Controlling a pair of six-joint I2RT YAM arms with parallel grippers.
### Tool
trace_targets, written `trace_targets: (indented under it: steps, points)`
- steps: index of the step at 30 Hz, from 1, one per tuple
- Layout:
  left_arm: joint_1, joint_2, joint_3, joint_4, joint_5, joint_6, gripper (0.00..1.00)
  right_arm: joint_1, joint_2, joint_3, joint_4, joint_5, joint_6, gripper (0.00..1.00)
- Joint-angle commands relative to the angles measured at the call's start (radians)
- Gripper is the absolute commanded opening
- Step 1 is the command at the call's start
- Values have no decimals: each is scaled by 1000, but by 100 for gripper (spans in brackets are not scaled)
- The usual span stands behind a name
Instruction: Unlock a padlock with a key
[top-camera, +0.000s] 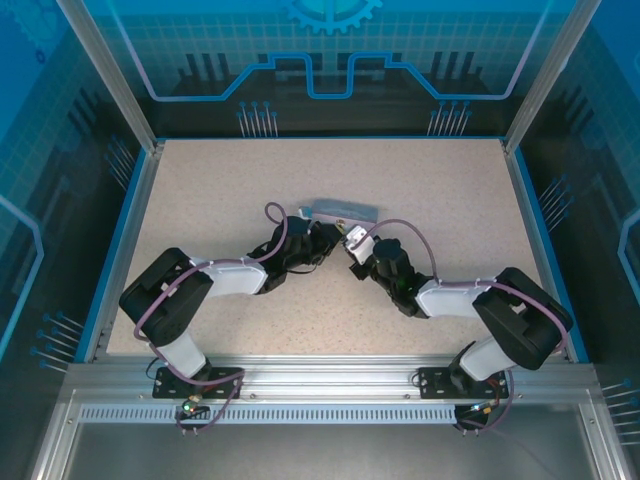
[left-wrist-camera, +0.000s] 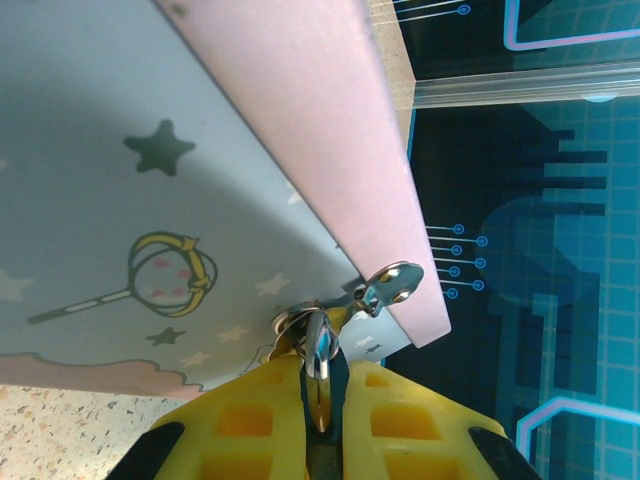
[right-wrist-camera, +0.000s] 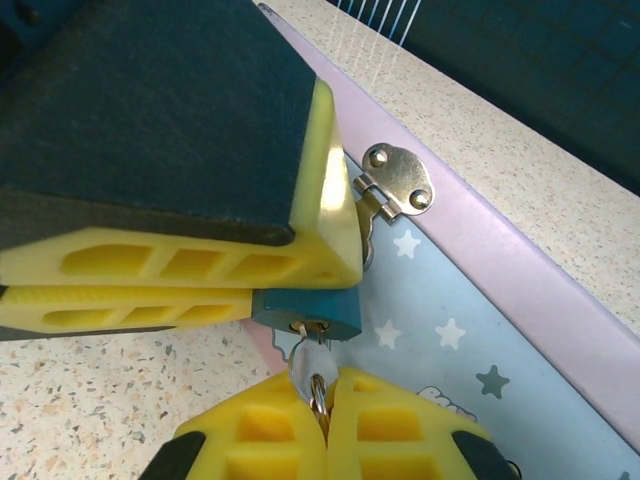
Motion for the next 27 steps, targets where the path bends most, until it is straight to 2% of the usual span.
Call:
trace_targets:
  steps: [1, 9, 27]
  points:
    - [-5, -7, 18, 10, 35, 7, 0, -40, -35, 12, 39, -76, 77, 0]
    - [-4, 11, 10, 33, 41, 8, 0, -93, -37, 24, 38, -277, 218, 0]
    - [-12, 38, -32, 83, 26, 15, 0, -230, -40, -2, 91, -518, 665, 0]
